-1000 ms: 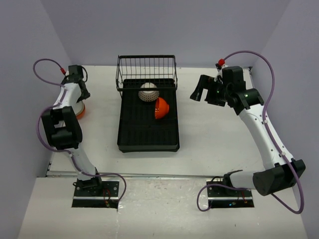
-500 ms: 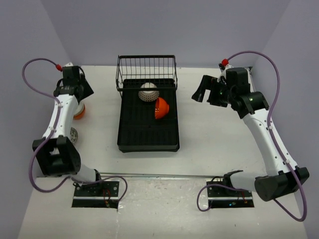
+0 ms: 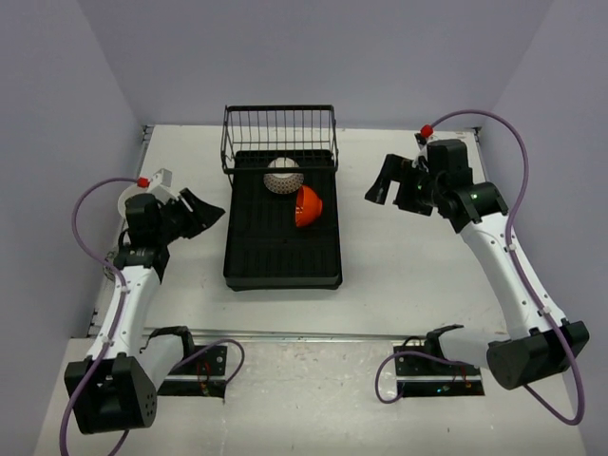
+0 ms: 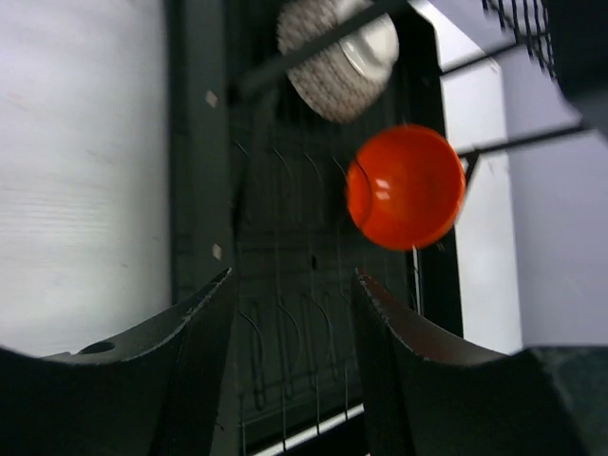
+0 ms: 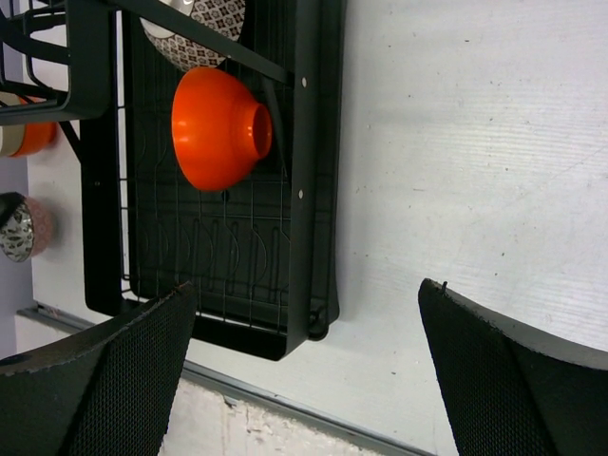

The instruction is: Unload the bowls from the dish rack

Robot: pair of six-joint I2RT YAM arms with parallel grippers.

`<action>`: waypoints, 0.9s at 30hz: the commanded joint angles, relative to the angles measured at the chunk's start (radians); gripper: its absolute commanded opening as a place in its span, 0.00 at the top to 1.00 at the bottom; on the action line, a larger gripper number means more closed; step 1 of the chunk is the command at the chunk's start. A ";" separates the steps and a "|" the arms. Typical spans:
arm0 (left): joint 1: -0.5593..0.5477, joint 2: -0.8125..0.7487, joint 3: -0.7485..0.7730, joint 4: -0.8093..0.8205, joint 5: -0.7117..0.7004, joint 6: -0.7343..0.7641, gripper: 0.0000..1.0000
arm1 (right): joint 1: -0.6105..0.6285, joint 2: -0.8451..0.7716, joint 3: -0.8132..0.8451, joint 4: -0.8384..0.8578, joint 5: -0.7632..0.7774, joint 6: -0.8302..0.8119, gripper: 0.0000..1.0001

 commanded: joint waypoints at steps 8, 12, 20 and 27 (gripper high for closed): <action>-0.022 -0.166 -0.176 0.385 0.340 -0.021 0.47 | 0.007 -0.090 -0.169 0.170 0.014 0.020 0.01; -0.022 -0.242 -0.158 0.333 0.294 0.006 0.48 | 0.059 -0.099 -0.281 0.306 0.084 0.006 0.03; -0.024 -0.216 0.018 -0.028 -0.314 0.102 0.54 | 0.415 -0.093 -0.404 0.472 0.617 0.100 0.09; -0.024 -0.183 0.049 -0.091 -0.635 0.134 0.59 | 0.705 0.072 -0.371 0.512 1.076 0.307 0.18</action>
